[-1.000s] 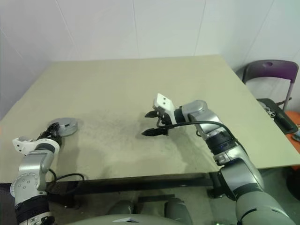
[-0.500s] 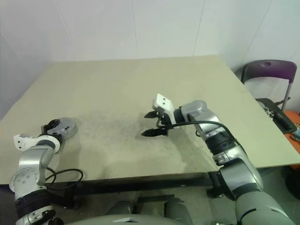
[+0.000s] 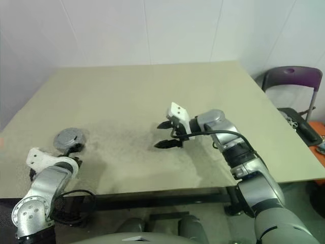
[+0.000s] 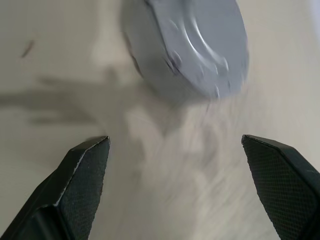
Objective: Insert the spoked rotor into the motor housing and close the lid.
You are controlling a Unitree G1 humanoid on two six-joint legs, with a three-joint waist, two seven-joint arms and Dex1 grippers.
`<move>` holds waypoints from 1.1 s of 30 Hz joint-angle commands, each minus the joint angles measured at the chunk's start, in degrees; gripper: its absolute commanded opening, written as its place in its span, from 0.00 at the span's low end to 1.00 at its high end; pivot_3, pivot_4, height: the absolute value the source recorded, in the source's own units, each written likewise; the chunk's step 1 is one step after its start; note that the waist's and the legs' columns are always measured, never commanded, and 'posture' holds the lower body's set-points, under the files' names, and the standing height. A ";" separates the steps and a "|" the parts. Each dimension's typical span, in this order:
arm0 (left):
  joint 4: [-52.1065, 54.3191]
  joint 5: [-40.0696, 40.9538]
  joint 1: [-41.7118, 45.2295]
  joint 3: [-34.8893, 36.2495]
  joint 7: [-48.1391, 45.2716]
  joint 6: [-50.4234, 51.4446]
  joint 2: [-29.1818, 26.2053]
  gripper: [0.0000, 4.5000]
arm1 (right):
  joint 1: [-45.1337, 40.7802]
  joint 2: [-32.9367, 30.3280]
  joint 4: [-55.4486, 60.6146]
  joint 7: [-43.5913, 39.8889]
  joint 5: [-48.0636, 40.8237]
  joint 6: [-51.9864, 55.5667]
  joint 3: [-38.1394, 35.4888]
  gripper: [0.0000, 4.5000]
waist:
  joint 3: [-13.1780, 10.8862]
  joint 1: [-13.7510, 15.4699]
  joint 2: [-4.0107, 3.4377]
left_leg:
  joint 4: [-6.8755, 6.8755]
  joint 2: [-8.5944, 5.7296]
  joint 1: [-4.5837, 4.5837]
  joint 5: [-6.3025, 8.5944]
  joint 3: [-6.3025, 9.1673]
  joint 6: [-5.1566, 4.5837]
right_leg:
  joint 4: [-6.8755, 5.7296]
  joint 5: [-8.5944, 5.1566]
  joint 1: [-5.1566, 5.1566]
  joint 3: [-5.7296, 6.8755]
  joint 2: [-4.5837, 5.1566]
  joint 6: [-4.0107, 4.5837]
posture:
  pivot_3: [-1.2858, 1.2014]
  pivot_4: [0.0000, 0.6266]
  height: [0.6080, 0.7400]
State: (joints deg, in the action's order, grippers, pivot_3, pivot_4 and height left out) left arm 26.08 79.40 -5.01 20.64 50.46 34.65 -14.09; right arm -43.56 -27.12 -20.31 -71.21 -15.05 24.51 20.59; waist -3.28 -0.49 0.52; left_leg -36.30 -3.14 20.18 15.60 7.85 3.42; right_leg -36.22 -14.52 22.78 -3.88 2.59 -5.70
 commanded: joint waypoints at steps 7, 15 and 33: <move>0.90 -18.11 3.10 -9.02 -35.97 3.31 -19.69 1.00 | -0.14 -1.50 -7.74 -0.05 2.50 -8.94 -5.64 1.00 | -0.02 -0.35 -0.07 | 0.07 0.03 -0.04 0.00 -0.06 0.00 | 0.01 0.00 0.02 -0.03 -0.03 0.03 | 0.52 0.00 1.00; -10.53 -40.09 2.25 -12.11 -71.60 -13.86 -29.71 1.00 | 0.81 -0.74 -17.38 -0.29 2.11 -20.05 -11.88 1.00 | -0.06 -0.50 -0.13 | 0.17 0.05 -0.01 0.00 -0.14 -0.01 | 0.07 -0.01 0.08 -0.06 -0.03 0.05 | 0.52 0.00 1.00; -37.07 -59.71 14.41 -9.95 -83.37 -37.22 -22.81 1.00 | 6.84 2.79 -22.40 9.16 4.02 -31.12 -17.12 1.00 | -0.05 -0.34 -0.14 | 0.14 0.06 0.00 0.01 -0.06 -0.03 | 0.00 0.13 0.12 -0.08 0.04 -0.18 | 0.52 0.00 1.00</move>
State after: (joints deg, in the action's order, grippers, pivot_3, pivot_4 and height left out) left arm -11.16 20.49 8.10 9.34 -32.41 -0.71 -36.83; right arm -36.93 -24.64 -45.07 -63.21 -9.95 -5.57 5.60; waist -3.33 -0.83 0.38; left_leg -36.16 -3.08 20.18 15.60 7.80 3.39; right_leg -36.23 -14.39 22.89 -3.96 2.63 -5.88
